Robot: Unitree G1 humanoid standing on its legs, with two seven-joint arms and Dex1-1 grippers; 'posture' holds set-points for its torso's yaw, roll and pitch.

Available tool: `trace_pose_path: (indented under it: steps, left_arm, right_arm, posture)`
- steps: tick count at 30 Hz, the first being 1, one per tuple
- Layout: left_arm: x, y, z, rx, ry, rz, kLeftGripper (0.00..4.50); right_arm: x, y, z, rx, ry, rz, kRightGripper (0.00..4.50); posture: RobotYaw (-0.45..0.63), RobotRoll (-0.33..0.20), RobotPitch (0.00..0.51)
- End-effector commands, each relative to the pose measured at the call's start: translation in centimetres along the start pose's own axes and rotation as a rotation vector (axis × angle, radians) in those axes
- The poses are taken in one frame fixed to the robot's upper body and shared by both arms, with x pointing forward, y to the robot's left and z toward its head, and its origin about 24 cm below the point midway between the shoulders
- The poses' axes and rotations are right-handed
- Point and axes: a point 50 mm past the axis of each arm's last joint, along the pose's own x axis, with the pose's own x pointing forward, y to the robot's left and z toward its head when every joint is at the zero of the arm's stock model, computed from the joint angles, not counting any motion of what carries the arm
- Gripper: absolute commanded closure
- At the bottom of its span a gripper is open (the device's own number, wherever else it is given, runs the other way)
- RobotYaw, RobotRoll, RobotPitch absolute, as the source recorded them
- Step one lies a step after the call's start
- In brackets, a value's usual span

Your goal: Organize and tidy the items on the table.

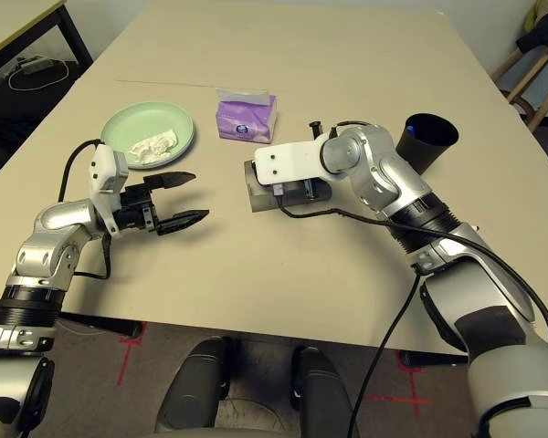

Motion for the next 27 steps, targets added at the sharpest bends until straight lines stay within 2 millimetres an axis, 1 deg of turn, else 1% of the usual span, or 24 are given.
trace_pose_path:
  steps: [1, 5, 12, 19, 23, 24, 25, 26, 27]
  left_arm:
    - [-0.1, -0.3, 0.2, 0.005, -0.005, -0.001, 0.00]
    - [-0.2, -0.3, 0.2, 0.004, -0.005, 0.002, 0.00]
    - [-0.2, -0.3, 0.3, 0.003, -0.003, 0.003, 0.00]
    - [-0.1, -0.2, 0.3, 0.002, -0.004, 0.000, 0.00]
    - [0.0, -0.2, 0.3, 0.001, -0.005, -0.001, 0.00]
    - [0.1, -0.2, 0.3, 0.000, -0.005, -0.001, 0.00]
    - [0.1, -0.2, 0.3, 0.000, -0.005, -0.001, 0.00]
    - [0.1, -0.2, 0.3, -0.001, -0.006, 0.000, 0.00]
    - [0.2, -0.1, 0.3, -0.002, -0.006, 0.001, 0.00]
  right_arm:
    - [0.4, 0.6, 0.0, 0.002, -0.007, 0.020, 4.16]
    - [0.6, 1.1, 0.1, -0.003, -0.011, 0.040, 4.16]
    - [0.6, 1.7, -0.4, 0.000, 0.002, 0.059, 4.16]
    - [0.1, 1.7, -0.6, 0.002, 0.006, 0.073, 4.16]
    - [-0.2, 1.4, -0.6, 0.007, 0.018, 0.067, 4.16]
    - [-0.3, 1.2, -0.6, 0.008, 0.021, 0.061, 3.40]
    - [-0.4, 1.1, -0.6, 0.009, 0.023, 0.057, 3.12]
    - [-0.5, 1.0, -0.6, 0.012, 0.024, 0.056, 2.75]
    - [-0.6, 0.8, -0.6, 0.014, 0.024, 0.048, 2.42]
  posture:
    - [0.28, 0.000, 0.117]
    - [0.29, 0.000, 0.117]
    - [0.28, 0.000, 0.117]
    - [0.27, 0.000, 0.116]
    - [0.27, 0.000, 0.116]
    - [0.27, 0.000, 0.116]
    - [0.27, 0.000, 0.116]
    - [0.27, 0.000, 0.116]
    - [0.25, 0.000, 0.106]
